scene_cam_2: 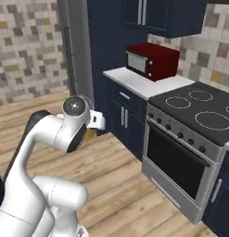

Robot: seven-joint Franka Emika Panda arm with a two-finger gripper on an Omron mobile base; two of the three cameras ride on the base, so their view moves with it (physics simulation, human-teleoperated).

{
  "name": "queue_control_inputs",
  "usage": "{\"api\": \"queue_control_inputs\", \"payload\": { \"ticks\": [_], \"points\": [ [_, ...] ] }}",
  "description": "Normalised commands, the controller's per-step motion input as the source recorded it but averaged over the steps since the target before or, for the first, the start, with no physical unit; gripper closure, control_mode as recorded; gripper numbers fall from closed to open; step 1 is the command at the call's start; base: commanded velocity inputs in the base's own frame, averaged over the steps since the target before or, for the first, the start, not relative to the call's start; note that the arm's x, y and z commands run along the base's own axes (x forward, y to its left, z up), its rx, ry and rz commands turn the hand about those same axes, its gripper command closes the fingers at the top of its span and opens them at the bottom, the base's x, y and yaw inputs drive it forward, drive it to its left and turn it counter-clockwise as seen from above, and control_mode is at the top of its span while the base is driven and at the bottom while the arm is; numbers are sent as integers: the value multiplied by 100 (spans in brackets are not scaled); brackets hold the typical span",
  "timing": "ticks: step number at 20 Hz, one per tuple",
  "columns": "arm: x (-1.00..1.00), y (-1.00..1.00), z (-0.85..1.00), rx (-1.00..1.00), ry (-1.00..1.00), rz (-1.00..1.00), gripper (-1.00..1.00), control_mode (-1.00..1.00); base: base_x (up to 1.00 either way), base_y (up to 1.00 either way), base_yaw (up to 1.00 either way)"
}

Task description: Place the pitcher and cup on the dining counter for serving.

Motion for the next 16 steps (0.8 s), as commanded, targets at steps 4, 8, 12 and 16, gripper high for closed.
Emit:
{"api": "queue_control_inputs", "payload": {
  "ticks": [4,8,12,16],
  "points": [
    [0,0,0,0,0,0,100,100,0,18,91],
    [0,0,0,0,0,0,100,100,3,15,89],
    [0,0,0,0,0,0,100,100,31,29,77],
    [0,0,0,0,0,0,100,100,69,52,62]
  ]
}}
